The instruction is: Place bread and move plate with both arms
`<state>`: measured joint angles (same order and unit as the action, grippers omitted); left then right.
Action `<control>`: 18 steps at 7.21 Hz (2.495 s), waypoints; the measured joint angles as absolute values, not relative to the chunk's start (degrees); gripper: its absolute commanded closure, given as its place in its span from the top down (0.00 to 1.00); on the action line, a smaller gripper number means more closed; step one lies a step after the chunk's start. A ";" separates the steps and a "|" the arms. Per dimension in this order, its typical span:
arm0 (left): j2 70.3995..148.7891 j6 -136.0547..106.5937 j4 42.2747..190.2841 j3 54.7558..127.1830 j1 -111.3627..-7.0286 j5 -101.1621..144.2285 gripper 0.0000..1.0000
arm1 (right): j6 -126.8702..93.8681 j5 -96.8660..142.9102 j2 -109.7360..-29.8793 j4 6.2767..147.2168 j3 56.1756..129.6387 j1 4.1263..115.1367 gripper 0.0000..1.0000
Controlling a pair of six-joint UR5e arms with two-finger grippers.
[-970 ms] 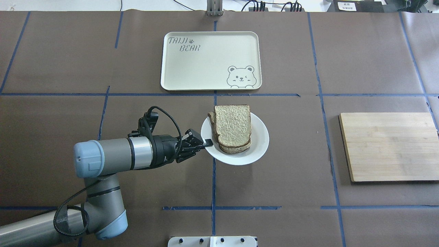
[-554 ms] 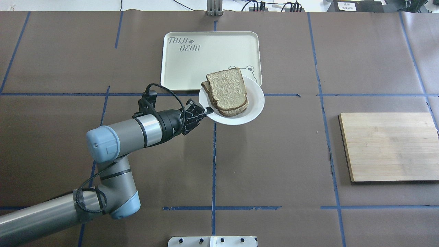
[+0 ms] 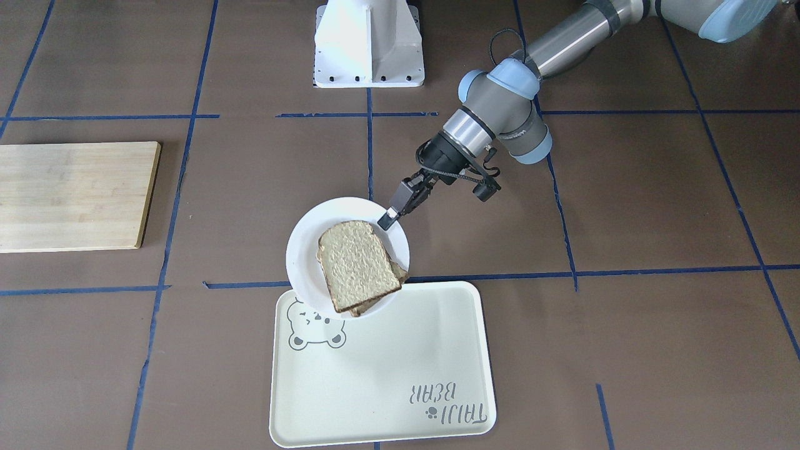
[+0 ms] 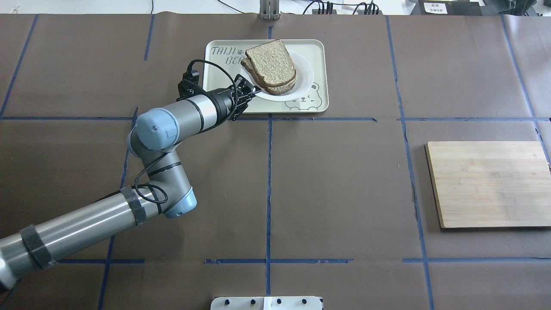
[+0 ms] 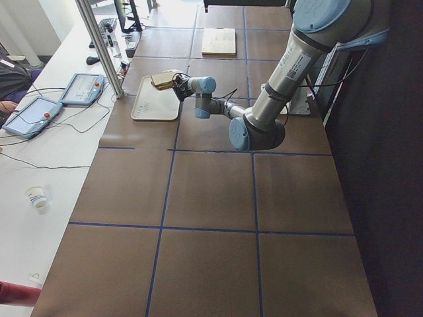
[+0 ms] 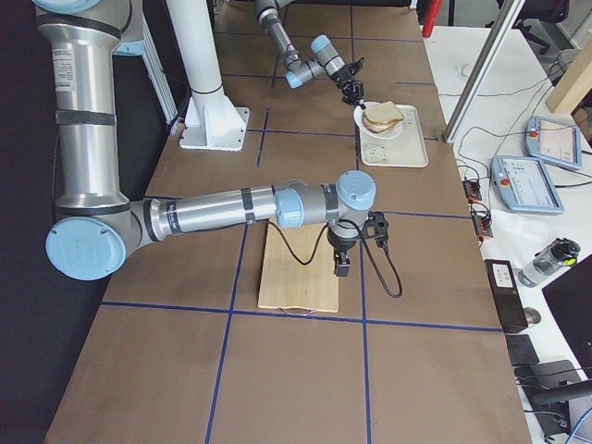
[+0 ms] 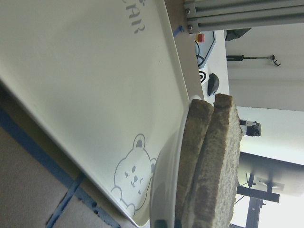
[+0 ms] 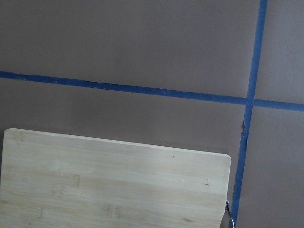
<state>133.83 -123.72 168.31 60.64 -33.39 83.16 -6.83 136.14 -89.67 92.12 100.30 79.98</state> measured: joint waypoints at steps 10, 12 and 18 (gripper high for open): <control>132.45 -118.54 163.58 58.47 -40.52 94.99 1.00 | -7.03 136.23 -89.97 92.11 100.45 80.39 1.00; 122.52 -110.42 155.42 71.94 -48.57 108.42 1.00 | -6.95 136.23 -90.09 92.11 100.50 80.52 1.00; 103.51 -56.60 138.70 81.77 -76.77 129.43 1.00 | -6.66 136.14 -90.10 92.11 100.46 81.06 1.00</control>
